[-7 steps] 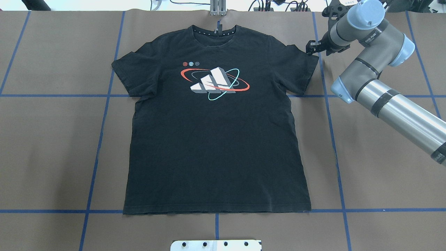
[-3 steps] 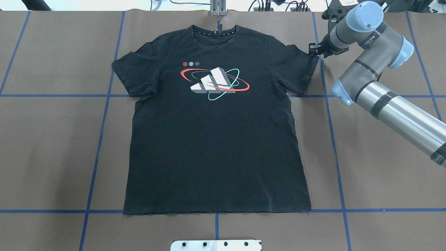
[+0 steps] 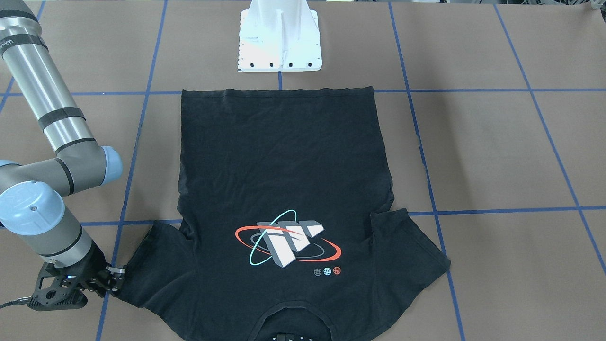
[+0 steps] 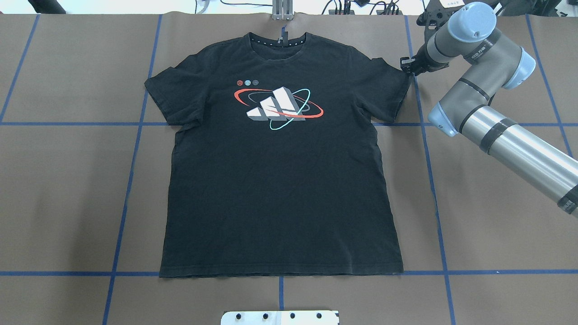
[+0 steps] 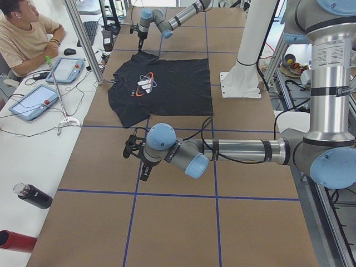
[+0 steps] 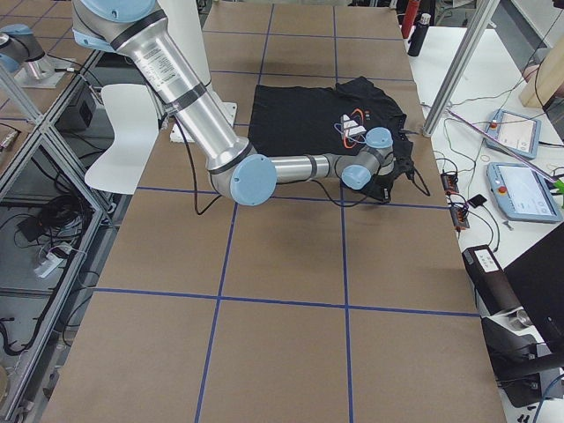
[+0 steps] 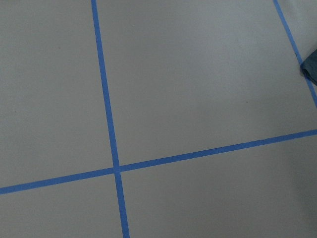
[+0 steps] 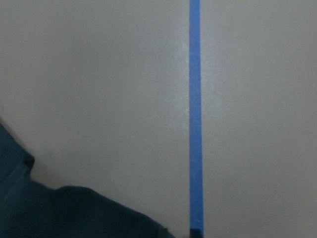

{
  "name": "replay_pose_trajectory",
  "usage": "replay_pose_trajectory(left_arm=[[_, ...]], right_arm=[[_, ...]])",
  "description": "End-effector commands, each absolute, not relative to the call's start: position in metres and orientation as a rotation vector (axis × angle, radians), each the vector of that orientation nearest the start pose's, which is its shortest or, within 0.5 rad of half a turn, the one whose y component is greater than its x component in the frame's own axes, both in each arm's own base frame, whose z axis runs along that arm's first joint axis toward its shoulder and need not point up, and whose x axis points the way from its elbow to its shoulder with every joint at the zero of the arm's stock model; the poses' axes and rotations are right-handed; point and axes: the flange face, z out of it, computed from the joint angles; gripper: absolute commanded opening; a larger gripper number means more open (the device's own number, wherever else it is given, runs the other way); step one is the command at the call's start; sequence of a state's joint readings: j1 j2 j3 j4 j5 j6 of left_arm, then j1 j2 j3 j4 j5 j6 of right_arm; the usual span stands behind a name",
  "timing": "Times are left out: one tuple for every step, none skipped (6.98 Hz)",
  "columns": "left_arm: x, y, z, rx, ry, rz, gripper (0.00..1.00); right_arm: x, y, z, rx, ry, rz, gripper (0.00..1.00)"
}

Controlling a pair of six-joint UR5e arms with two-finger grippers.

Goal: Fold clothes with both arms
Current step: 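Move the right gripper over the sleeve nearest it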

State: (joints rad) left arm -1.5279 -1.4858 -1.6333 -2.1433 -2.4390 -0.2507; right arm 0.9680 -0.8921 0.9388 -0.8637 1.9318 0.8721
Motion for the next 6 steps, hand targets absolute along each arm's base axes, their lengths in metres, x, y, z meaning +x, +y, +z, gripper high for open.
replay_pose_trajectory(left_arm=[[-0.037, -0.476, 0.599, 0.384, 0.909, 0.048, 1.00], [-0.037, -0.476, 0.598, 0.385, 0.910, 0.048, 1.00], [-0.037, -0.476, 0.597, 0.386, 0.910, 0.048, 1.00], [-0.037, -0.476, 0.595, 0.390, 0.910, 0.050, 1.00], [-0.037, -0.477, 0.593, 0.396, 0.910, 0.055, 1.00], [-0.035, -0.476, 0.592, 0.387, 0.935, 0.060, 1.00]], right_arm=[[-0.370, -0.711, 0.473, 0.321, -0.758, 0.119, 0.00], [-0.370, -0.711, 0.468, 0.327, -0.768, 0.116, 0.00], [-0.365, -0.709, 0.440, 0.360, -0.807, 0.114, 0.00], [-0.363, -0.700, 0.406, 0.364, -0.879, 0.136, 0.00], [-0.371, -0.690, 0.369, 0.358, -0.946, 0.173, 0.00], [-0.381, -0.680, 0.345, 0.357, -0.987, 0.186, 0.00]])
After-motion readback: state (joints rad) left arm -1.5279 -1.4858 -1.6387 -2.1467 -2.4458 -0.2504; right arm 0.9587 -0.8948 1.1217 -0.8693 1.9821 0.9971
